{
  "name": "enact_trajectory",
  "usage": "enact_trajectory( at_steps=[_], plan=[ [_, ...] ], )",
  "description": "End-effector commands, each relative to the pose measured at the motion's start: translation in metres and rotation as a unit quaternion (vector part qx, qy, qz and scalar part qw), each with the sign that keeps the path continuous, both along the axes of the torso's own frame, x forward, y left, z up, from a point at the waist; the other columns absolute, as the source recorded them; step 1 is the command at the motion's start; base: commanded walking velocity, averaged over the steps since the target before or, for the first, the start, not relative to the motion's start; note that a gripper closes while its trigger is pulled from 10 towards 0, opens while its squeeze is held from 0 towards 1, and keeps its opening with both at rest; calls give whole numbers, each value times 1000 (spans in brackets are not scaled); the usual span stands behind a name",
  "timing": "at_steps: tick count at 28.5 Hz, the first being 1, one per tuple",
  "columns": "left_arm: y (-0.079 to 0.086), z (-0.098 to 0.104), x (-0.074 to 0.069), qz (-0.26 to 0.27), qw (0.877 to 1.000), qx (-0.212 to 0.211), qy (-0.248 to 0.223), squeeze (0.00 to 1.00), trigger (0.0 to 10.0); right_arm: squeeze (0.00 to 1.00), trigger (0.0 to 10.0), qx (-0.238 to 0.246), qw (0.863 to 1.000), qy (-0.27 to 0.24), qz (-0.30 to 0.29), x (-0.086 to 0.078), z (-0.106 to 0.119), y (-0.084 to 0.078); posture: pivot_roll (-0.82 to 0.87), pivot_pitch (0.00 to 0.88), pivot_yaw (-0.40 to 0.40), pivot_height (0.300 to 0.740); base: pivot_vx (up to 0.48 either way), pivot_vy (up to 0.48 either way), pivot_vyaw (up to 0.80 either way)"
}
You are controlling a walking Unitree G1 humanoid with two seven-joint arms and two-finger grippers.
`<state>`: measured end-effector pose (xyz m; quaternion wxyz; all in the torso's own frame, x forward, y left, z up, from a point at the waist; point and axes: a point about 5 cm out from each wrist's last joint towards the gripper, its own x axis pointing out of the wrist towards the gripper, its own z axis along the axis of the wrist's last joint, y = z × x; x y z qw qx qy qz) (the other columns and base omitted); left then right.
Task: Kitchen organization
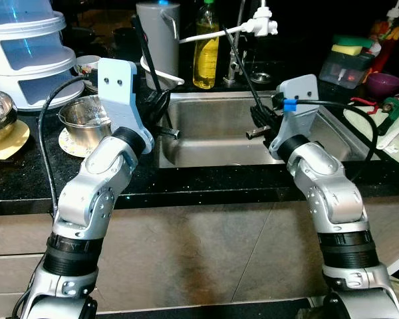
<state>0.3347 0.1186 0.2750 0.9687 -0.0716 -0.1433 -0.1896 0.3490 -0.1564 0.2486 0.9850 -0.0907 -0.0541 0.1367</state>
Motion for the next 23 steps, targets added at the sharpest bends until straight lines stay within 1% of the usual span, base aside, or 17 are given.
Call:
enact_trajectory(
  at_steps=[1,2,3,7,8,9,12,13,14,15,16,17,18,19,23],
  plan=[
    [2,0,6,5,1000,-2,-3,0,10000,0,10000,-12,1000,25,-13,1,-8,-3,-67,0,-54,740,0,0,0],
    [1,-1,9,4,1000,2,0,0,10000,0,10000,-20,999,31,-19,2,-9,-4,-73,0,-52,740,0,0,0],
    [0,-7,17,-4,1000,14,10,0,10000,0,10000,-28,998,49,-27,1,-13,-4,-82,0,-48,740,0,0,0],
    [-2,-13,25,-17,999,25,18,0,10000,0,10000,-29,997,68,-31,0,-15,-3,-91,0,-41,740,0,0,0],
    [-3,-16,31,-32,999,25,23,0,10000,0,10000,-32,996,79,-39,-2,-17,-5,-98,0,-37,740,0,0,0],
    [-4,-16,33,-36,999,25,25,0,10000,0,10000,-32,995,81,-42,-2,-17,-5,-98,0,-37,740,0,0,0],
    [-10,-12,37,-76,997,17,6,0,10000,0,10000,-26,994,95,-56,-4,-20,-9,-111,0,-28,740,0,0,0],
    [-12,-11,38,-91,996,15,0,43,10000,0,10000,-23,993,99,-61,-5,-20,-10,-112,0,-27,740,0,0,0],
    [-14,-10,40,-100,995,15,-3,145,10000,0,10000,-17,993,101,-65,-5,-20,-11,-116,0,-26,740,0,0,0],
    [-15,-9,41,-106,994,16,-5,145,10000,0,10000,-14,992,102,-67,-6,-20,-12,-117,0,-24,740,0,0,0],
    [-16,-8,43,-110,994,15,-8,427,10000,0,10000,-10,992,102,-69,-6,-20,-12,-121,0,-21,740,0,0,0],
    [-18,-7,45,-114,993,17,-13,1000,10000,361,10000,4,993,97,-70,-7,-18,-13,-124,0,-18,740,0,0,0],
    [-19,-7,47,-118,993,19,-16,1000,10000,361,10000,14,993,94,-70,-8,-16,-14,-124,0,-17,740,0,0,0],
    [-21,-7,49,-120,992,19,-16,1000,10000,1000,10000,22,993,90,-70,-8,-14,-15,-124,0,-16,740,0,0,0],
    [-22,-8,52,-122,992,24,-16,1000,10000,1000,10000,31,994,85,-69,-10,-11,-15,-128,0,-13,740,0,0,0]
  ],
)
